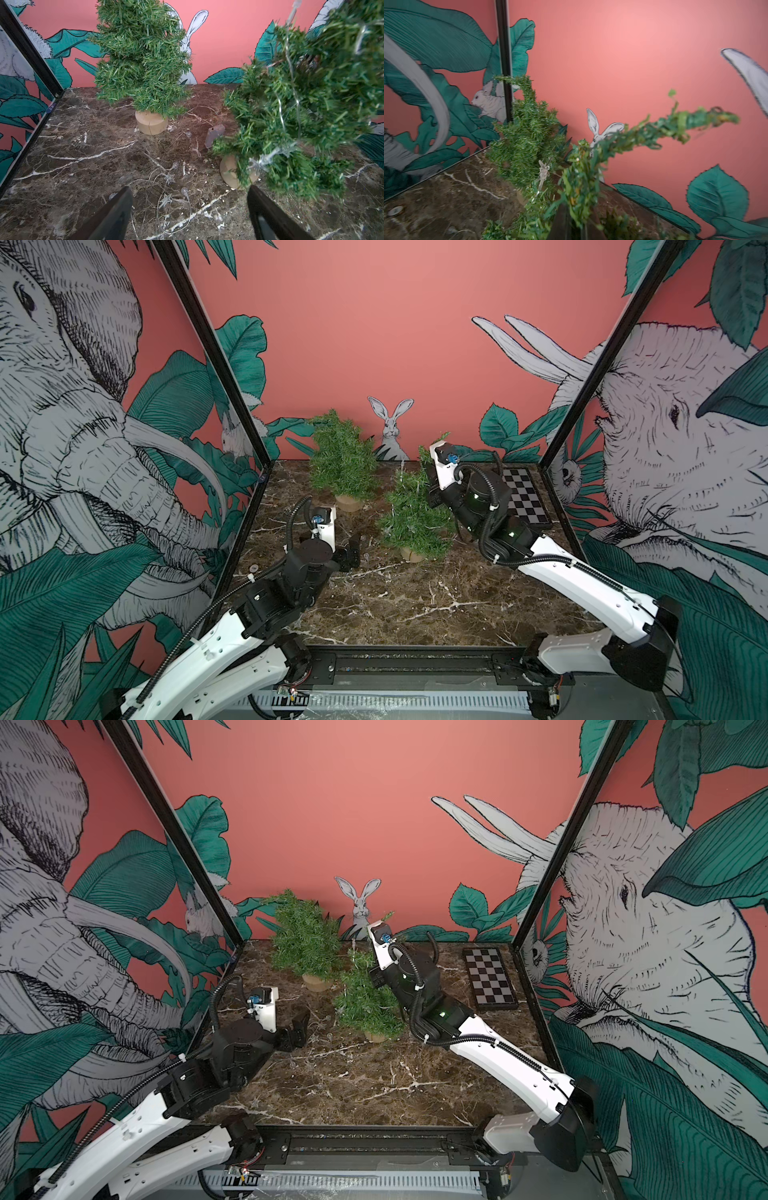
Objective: Wrap string light around the christmas tree
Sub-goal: Pick up the Christmas tree at the center of the board, then place the christmas tree at the center of the board.
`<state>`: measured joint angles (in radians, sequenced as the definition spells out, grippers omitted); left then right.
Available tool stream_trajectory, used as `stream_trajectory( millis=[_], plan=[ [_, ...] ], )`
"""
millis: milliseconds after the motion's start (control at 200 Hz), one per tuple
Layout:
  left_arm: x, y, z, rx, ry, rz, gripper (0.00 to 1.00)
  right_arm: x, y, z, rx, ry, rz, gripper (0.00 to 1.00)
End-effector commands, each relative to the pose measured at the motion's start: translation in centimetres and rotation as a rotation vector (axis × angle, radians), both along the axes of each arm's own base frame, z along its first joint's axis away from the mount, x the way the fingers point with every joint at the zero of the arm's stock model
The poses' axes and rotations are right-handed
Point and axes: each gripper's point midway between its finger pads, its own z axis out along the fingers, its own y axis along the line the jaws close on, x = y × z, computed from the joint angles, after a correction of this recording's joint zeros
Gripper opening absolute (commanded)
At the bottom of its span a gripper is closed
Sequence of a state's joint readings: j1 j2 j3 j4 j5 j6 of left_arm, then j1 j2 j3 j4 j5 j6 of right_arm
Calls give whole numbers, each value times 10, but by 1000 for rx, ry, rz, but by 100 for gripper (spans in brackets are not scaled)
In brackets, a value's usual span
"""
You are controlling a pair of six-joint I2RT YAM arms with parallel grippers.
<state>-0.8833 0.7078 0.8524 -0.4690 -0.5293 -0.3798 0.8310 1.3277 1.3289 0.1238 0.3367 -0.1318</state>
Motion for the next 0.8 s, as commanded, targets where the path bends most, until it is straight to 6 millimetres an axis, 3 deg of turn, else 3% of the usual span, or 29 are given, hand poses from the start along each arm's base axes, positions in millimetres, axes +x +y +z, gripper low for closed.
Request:
stream_trajectory(
  millis=[0, 135, 325, 525, 795],
  plan=[
    [0, -4, 27, -51, -49, -17, 88, 4, -43, 78, 119, -162, -198, 0],
    [4, 3, 31, -20, -77, 20, 88, 22, -51, 83, 113, -172, -246, 0],
    [3, 11, 48, -45, -118, 49, 87, 59, -82, 92, 182, -189, -328, 0],
    [5, 13, 52, -54, -133, 67, 87, 93, -112, 100, 229, -209, -368, 0],
    [7, 14, 53, -58, -138, 83, 87, 134, -140, 84, 271, -197, -410, 0]
  ],
)
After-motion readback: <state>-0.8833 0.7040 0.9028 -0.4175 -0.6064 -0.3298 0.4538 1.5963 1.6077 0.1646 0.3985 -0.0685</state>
